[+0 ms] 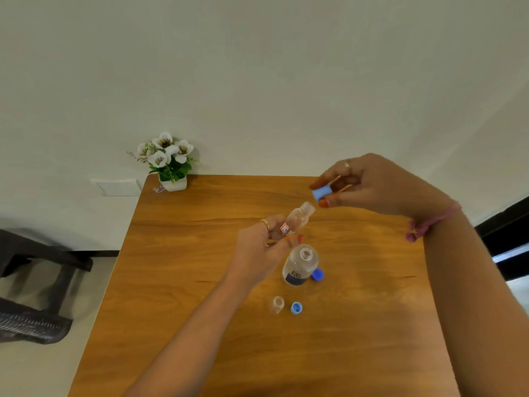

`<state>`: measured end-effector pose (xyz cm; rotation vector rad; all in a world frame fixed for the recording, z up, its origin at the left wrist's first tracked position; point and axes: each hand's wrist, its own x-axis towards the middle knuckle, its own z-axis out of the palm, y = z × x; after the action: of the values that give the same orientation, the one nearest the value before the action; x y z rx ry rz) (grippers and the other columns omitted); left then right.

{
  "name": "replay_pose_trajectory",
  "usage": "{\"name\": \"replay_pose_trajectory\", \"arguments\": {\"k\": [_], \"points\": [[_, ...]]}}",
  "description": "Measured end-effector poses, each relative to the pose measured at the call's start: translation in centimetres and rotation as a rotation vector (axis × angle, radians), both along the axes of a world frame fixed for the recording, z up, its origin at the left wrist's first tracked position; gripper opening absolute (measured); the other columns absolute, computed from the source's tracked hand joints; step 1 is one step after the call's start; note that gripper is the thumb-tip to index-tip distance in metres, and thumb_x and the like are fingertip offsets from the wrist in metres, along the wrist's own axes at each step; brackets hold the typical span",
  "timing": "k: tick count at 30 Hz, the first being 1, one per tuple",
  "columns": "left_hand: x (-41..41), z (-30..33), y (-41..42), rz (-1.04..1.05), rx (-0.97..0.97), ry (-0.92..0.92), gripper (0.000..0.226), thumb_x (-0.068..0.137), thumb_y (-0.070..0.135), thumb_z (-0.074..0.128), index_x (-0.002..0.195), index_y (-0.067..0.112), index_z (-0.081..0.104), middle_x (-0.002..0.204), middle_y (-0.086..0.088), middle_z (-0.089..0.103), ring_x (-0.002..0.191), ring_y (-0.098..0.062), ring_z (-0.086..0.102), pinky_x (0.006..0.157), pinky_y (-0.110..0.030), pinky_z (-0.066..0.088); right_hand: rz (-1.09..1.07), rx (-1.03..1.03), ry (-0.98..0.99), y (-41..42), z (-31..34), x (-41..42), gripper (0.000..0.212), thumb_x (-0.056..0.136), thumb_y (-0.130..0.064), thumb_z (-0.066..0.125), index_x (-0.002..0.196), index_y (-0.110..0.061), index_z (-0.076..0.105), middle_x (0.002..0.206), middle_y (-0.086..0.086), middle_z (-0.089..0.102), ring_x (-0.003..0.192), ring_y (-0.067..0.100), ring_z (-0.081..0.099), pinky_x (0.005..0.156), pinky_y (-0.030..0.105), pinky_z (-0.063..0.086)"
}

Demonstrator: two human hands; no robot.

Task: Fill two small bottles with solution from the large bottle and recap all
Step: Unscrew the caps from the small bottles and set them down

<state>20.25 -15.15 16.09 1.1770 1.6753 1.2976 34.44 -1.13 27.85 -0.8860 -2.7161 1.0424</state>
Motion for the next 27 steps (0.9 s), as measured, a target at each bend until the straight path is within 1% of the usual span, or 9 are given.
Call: {"name": "replay_pose_trajectory", "arguments": {"k": [4, 8, 10, 12, 14, 17, 21, 23, 27], "points": [[3.4, -1.1, -0.2, -0.033, 0.0, -0.159, 0.033, 0.083, 0.019, 0.072, 0.099, 0.041, 0.054, 0.103, 0.021, 0.066, 0.101, 0.003, 0.064, 0.083, -0.018, 0.053, -0.333, -0.371, 0.395, 0.1, -4.3, 4.9, 0.034, 0.077, -0.01, 0.072, 0.109, -0.016, 0.064, 0.099, 0.002, 0.073, 0.093, 0.013, 0.07, 0.084, 0.022, 0.054], [7.6, -3.5, -0.1, 0.012, -0.008, -0.106, 0.025, 0.086, 0.022, 0.069, 0.091, 0.042, 0.056, 0.114, 0.011, 0.048, 0.107, -0.014, 0.059, 0.082, -0.022, 0.053, -0.585, -0.5, 0.476, -1.1, -11.9, 8.2, 0.036, 0.079, -0.008, 0.071, 0.113, -0.014, 0.061, 0.1, 0.005, 0.073, 0.094, 0.013, 0.069, 0.083, 0.022, 0.054], [9.6, -5.1, -0.1, 0.078, -0.031, -0.053, 0.013, 0.085, 0.025, 0.07, 0.093, 0.029, 0.061, 0.113, 0.009, 0.046, 0.108, -0.014, 0.057, 0.084, -0.023, 0.052, -0.689, -0.535, 0.48, -1.9, -15.3, 9.7, 0.033, 0.078, -0.006, 0.072, 0.109, -0.013, 0.061, 0.1, 0.002, 0.072, 0.094, 0.012, 0.069, 0.08, 0.02, 0.054], [11.2, -6.8, -0.3, 0.139, -0.105, -0.012, 0.028, 0.082, 0.032, 0.072, 0.1, 0.013, 0.063, 0.112, 0.009, 0.049, 0.104, -0.009, 0.057, 0.081, -0.018, 0.051, -0.753, -0.532, 0.452, -2.5, -18.3, 11.1, 0.031, 0.077, -0.005, 0.073, 0.102, -0.017, 0.061, 0.102, 0.003, 0.07, 0.092, 0.012, 0.067, 0.077, 0.019, 0.053], [12.6, -8.1, -0.3, 0.18, -0.154, 0.041, 0.036, 0.079, 0.035, 0.073, 0.109, 0.018, 0.063, 0.108, 0.009, 0.055, 0.098, -0.006, 0.056, 0.073, -0.012, 0.046, -0.776, -0.502, 0.395, -2.9, -20.9, 12.6, 0.029, 0.076, -0.009, 0.075, 0.1, -0.02, 0.062, 0.102, 0.002, 0.069, 0.094, 0.012, 0.066, 0.077, 0.02, 0.053], [14.2, -10.1, -0.5, 0.214, -0.222, 0.111, 0.03, 0.08, 0.037, 0.073, 0.105, 0.028, 0.061, 0.096, 0.013, 0.062, 0.091, -0.005, 0.056, 0.067, -0.011, 0.04, -0.775, -0.465, 0.274, -3.7, -24.0, 14.1, 0.032, 0.075, -0.013, 0.076, 0.105, -0.018, 0.064, 0.103, -0.004, 0.069, 0.098, 0.008, 0.064, 0.072, 0.015, 0.052], [15.6, -13.6, -0.9, 0.218, -0.355, 0.189, 0.034, 0.082, 0.035, 0.071, 0.113, 0.023, 0.061, 0.092, 0.015, 0.058, 0.082, -0.003, 0.052, 0.067, -0.014, 0.04, -0.725, -0.419, 0.144, -4.7, -27.4, 15.0, 0.027, 0.08, -0.013, 0.071, 0.103, -0.023, 0.06, 0.104, -0.004, 0.067, 0.091, 0.002, 0.062, 0.067, 0.008, 0.048], [16.0, -14.9, -1.0, 0.223, -0.398, 0.198, 0.038, 0.084, 0.03, 0.07, 0.118, 0.018, 0.059, 0.09, 0.012, 0.059, 0.074, -0.003, 0.054, 0.065, -0.012, 0.042, -0.668, -0.353, 0.061, -5.1, -28.5, 15.0, 0.03, 0.081, -0.013, 0.069, 0.109, -0.018, 0.061, 0.107, -0.002, 0.065, 0.092, 0.004, 0.06, 0.073, 0.009, 0.046], [16.3, -16.9, -0.9, 0.23, -0.528, 0.249, 0.046, 0.088, 0.031, 0.065, 0.129, 0.016, 0.05, 0.103, -0.004, 0.065, 0.093, -0.02, 0.063, 0.077, -0.026, 0.05, -0.577, -0.283, -0.043, -5.7, -29.9, 15.0, 0.036, 0.081, -0.016, 0.068, 0.117, -0.017, 0.061, 0.115, -0.001, 0.063, 0.107, 0.011, 0.058, 0.096, 0.027, 0.046]]}}
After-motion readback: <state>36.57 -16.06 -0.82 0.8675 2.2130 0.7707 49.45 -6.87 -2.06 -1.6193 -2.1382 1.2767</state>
